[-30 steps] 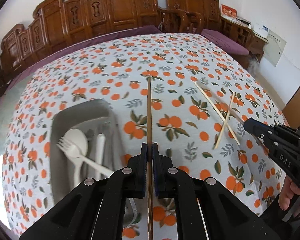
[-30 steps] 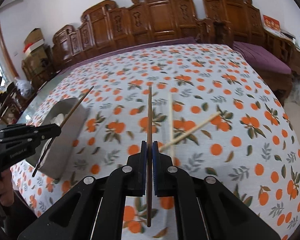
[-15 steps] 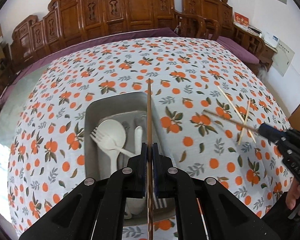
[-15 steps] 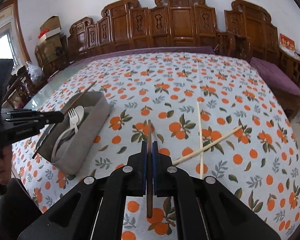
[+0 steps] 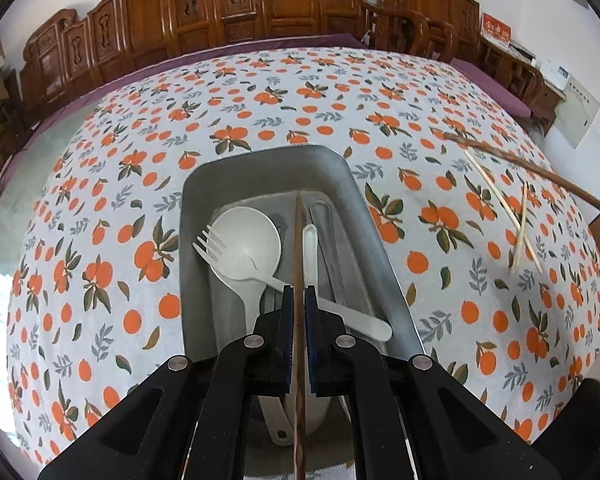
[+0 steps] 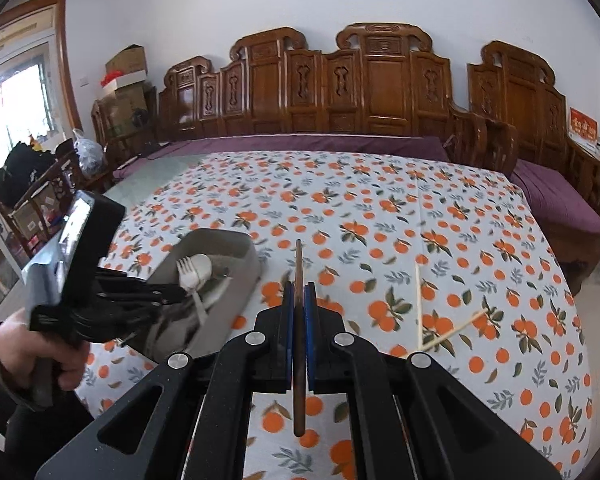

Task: Organize utensils
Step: 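Carry the held chopsticks over the grey tray with both grippers, then lower the chopsticks into the grey tray and open both grippers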

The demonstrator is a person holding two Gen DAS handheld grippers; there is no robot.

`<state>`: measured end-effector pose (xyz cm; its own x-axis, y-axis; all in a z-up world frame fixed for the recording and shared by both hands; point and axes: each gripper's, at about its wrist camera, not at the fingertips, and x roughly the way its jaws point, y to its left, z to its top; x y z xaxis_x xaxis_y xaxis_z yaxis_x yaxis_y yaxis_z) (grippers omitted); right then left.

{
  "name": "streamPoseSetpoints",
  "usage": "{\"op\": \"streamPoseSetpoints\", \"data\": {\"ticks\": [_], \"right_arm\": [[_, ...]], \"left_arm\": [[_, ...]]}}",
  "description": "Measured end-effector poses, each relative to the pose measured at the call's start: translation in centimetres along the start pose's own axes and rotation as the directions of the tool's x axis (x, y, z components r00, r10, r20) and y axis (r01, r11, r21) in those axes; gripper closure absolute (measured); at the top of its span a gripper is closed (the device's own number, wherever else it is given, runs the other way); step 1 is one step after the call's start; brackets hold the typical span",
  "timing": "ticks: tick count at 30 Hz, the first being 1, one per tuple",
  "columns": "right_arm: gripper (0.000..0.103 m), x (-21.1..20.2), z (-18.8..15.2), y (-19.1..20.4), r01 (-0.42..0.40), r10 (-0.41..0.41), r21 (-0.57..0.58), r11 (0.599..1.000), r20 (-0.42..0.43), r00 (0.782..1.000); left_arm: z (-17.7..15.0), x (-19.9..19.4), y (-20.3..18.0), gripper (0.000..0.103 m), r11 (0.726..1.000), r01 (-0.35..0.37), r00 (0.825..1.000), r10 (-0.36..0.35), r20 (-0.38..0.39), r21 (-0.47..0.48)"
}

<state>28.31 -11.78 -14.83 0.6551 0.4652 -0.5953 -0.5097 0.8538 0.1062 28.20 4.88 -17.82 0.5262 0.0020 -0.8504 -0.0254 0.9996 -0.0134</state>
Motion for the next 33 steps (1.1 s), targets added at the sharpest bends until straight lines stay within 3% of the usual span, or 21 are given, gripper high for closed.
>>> {"op": "streamPoseSetpoints", "data": {"ticks": [12, 19, 28, 33], "right_arm": [[0.097, 4.4, 1.1, 6.3, -0.076, 0.075, -0.038, 0.996, -0.039, 0.996], [0.097, 8.0, 1.3, 9.0, -0.075, 0.072, -0.047, 0.996, -0.066, 0.995], [0.097, 11.9, -0.4, 10.1, -0.094, 0.092, -0.004, 0.996, -0.159, 0.983], [0.095, 12.3, -1.6, 10.3, -0.149, 0.15, 0.02, 0.989, -0.202, 0.968]], "left_arm": [[0.3, -2.5, 3.0, 0.098, 0.999, 0.004, 0.998, -0.002, 0.064, -0.033], [-0.2, -4.5, 4.8, 0.098, 0.999, -0.016, 0.995, 0.019, 0.094, -0.038], [-0.2, -6.1, 6.1, 0.098, 0.999, -0.025, 0.993, 0.03, 0.117, -0.046], [-0.3, -6.4, 6.0, 0.098, 0.999, -0.029, 0.992, 0.034, 0.125, -0.041]]}}
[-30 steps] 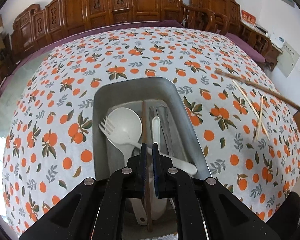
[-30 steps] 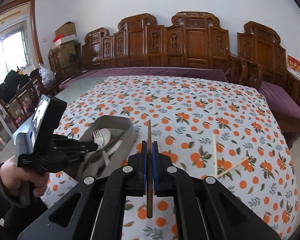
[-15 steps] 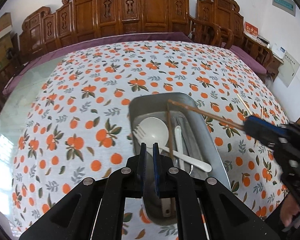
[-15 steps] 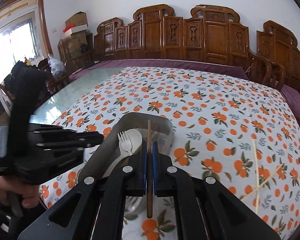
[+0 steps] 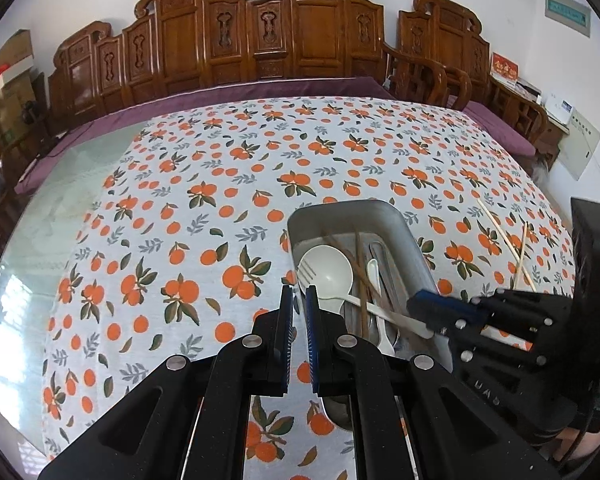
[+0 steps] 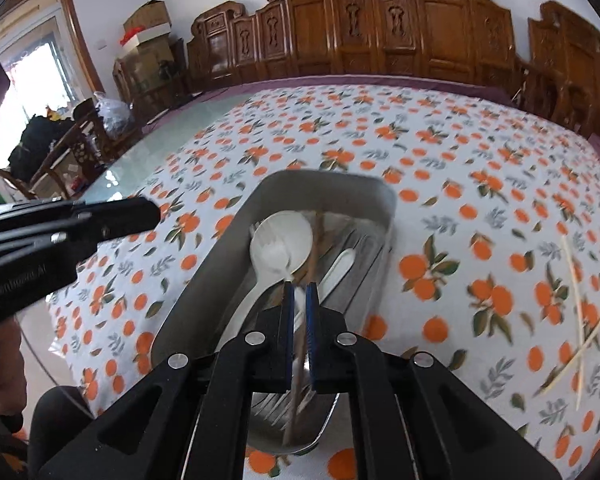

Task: Organize utensils
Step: 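Lower the chopsticks into the grey tray and open both grippers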

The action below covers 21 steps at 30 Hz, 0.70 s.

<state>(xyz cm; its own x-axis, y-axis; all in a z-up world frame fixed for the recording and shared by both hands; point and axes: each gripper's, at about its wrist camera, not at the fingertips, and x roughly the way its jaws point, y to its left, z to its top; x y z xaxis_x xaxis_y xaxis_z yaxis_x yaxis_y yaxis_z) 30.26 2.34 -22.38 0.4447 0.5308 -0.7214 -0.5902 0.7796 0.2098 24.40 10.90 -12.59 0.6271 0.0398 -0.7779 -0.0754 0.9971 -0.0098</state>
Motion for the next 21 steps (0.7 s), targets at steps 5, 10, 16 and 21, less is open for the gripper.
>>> {"op": "streamPoseSetpoints", "data": {"ticks": [5, 10, 16, 21], "right_arm": [[0.081, -1.7, -0.2, -0.4, -0.054, 0.053, 0.007, 0.999, 0.037, 0.998], [0.081, -5.0, -0.2, -2.7, -0.048, 0.048, -0.008, 0.999, 0.088, 0.995], [0.081, -9.2, -0.9, -8.6, 0.083, -0.081, -0.006, 0.997, 0.139, 0.987], [0.081, -11.7, -1.8, -14.9, 0.189, -0.195, 0.052, 0.981, 0.162, 0.967]], "left_arm": [[-0.2, -0.2, -0.6, 0.098, 1.0, 0.007, 1.0, -0.007, 0.002, 0.006], [-0.3, -0.5, -2.0, 0.09, 1.0, 0.026, 1.0, -0.027, 0.006, 0.014], [-0.1, -0.9, -5.6, 0.07, 0.995, 0.073, 0.997, -0.074, 0.026, 0.062], [0.2, -0.8, -9.5, 0.067, 0.986, 0.114, 0.992, -0.119, 0.035, 0.122]]}}
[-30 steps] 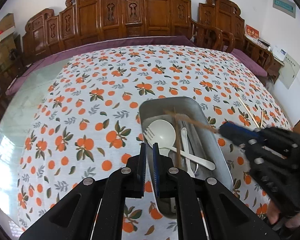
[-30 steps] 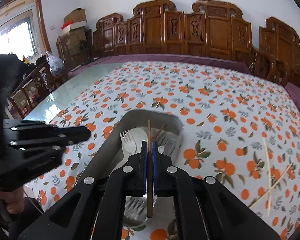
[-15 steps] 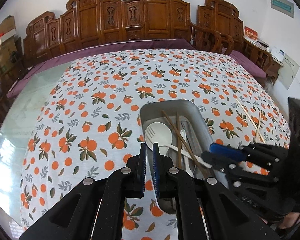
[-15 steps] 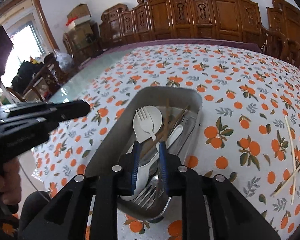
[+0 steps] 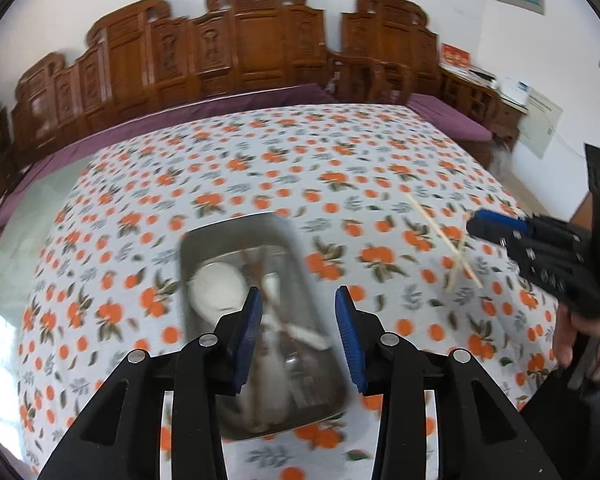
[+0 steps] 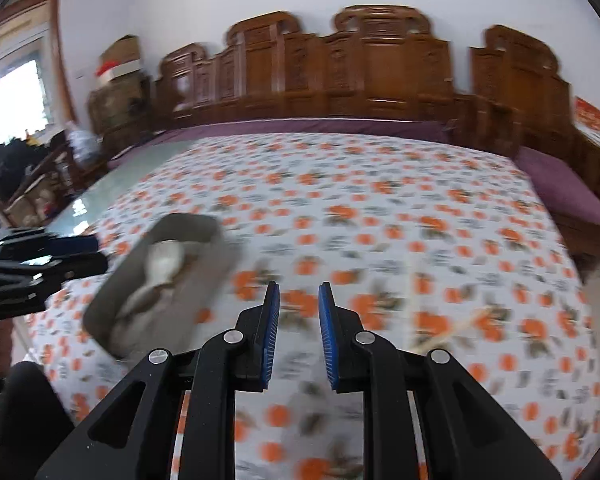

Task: Organize utensils
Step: 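Lower the chopsticks into the grey tray and open both grippers, then move both tools to the loose chopsticks and grasp one with each gripper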

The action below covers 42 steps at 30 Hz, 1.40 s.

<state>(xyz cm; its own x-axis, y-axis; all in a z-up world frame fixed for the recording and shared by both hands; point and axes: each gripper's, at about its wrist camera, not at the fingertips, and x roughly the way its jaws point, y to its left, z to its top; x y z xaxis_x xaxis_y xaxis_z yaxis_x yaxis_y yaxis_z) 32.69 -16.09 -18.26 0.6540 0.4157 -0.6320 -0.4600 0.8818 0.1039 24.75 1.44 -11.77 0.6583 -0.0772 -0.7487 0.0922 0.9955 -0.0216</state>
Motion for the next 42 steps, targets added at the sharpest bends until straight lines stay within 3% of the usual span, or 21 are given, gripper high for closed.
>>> {"op": "streamPoseSetpoints", "data": {"ticks": [11, 19, 32, 42], "right_arm": [[0.073, 0.9, -3.1, -8.1, 0.106, -0.106, 0.105, 0.989, -0.004, 0.994], [0.072, 3.0, -4.9, -11.0, 0.086, -0.08, 0.157, 0.984, -0.044, 0.996], [0.072, 3.8, -4.7, -13.0, 0.078, -0.063, 0.205, 0.976, -0.079, 0.995], [0.072, 3.2, -4.0, -12.4, 0.059, -0.046, 0.203, 0.977, -0.067, 0.997]], "left_arm": [[1.2, 3.4, -7.0, 0.067, 0.993, 0.082, 0.996, -0.08, -0.03, 0.083], [1.8, 7.7, -11.2, 0.067, 0.982, 0.131, 0.989, -0.12, -0.084, 0.137], [1.7, 14.1, -15.9, 0.07, 0.961, 0.215, 0.967, -0.185, -0.175, 0.172], [1.7, 16.2, -17.1, 0.088, 0.957, 0.218, 0.962, -0.178, -0.209, 0.191]]}}
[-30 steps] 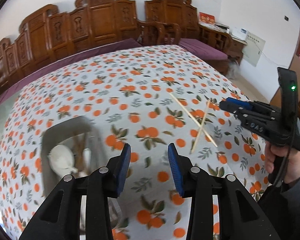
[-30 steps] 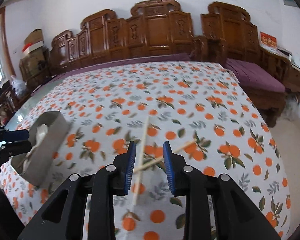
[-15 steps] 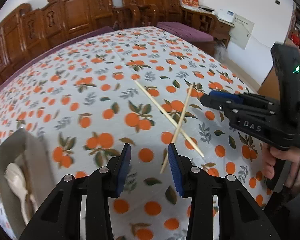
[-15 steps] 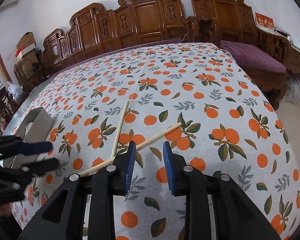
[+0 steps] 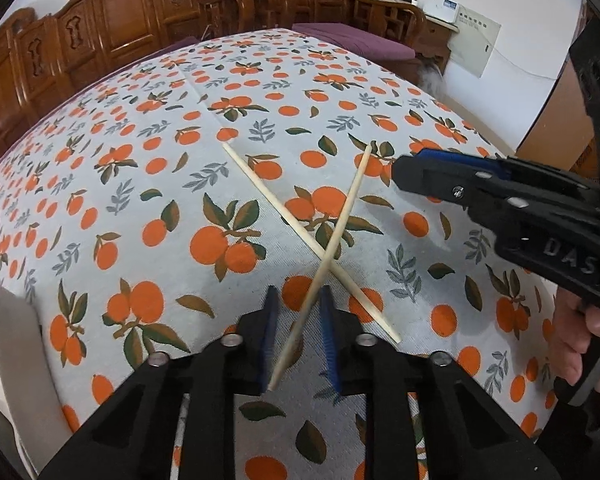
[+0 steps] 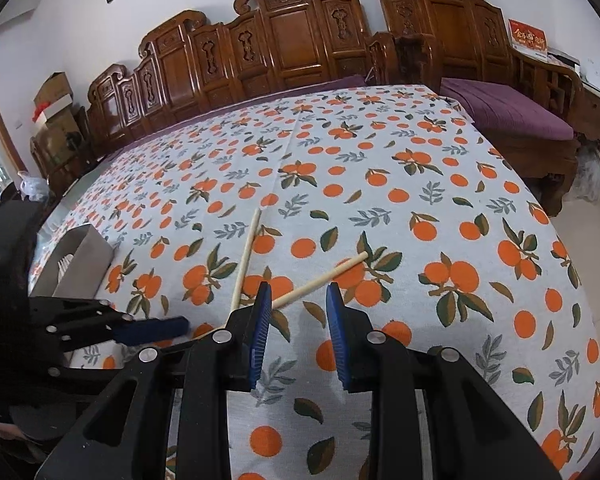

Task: Organize utensils
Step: 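Move both tools to the loose chopsticks and grasp one with each gripper, then carry the left gripper's chopstick into the grey tray and open it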

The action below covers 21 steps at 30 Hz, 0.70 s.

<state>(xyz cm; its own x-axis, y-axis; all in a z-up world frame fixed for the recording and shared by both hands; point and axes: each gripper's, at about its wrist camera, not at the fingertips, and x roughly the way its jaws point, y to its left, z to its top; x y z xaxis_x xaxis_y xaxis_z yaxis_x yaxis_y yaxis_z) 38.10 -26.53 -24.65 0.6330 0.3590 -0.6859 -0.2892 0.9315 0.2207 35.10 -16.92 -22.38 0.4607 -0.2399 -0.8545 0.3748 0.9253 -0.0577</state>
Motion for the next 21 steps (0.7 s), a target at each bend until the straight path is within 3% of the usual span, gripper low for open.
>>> {"op": "streamPoseSetpoints", "data": {"ticks": [4, 21], "right_arm": [[0.072, -0.3, 0.2, 0.5, -0.007, 0.007, -0.012, 1.0, 0.004, 1.0], [0.072, 3.0, -0.8, 4.4, -0.04, 0.031, -0.088, 0.995, -0.103, 0.994]], "left_arm": [[-0.1, 0.0, 0.2, 0.099, 1.0, -0.002, 1.0, 0.002, -0.003, -0.007], [-2.0, -6.7, 4.0, 0.099, 0.993, -0.065, 0.993, 0.075, 0.09, -0.102]]}}
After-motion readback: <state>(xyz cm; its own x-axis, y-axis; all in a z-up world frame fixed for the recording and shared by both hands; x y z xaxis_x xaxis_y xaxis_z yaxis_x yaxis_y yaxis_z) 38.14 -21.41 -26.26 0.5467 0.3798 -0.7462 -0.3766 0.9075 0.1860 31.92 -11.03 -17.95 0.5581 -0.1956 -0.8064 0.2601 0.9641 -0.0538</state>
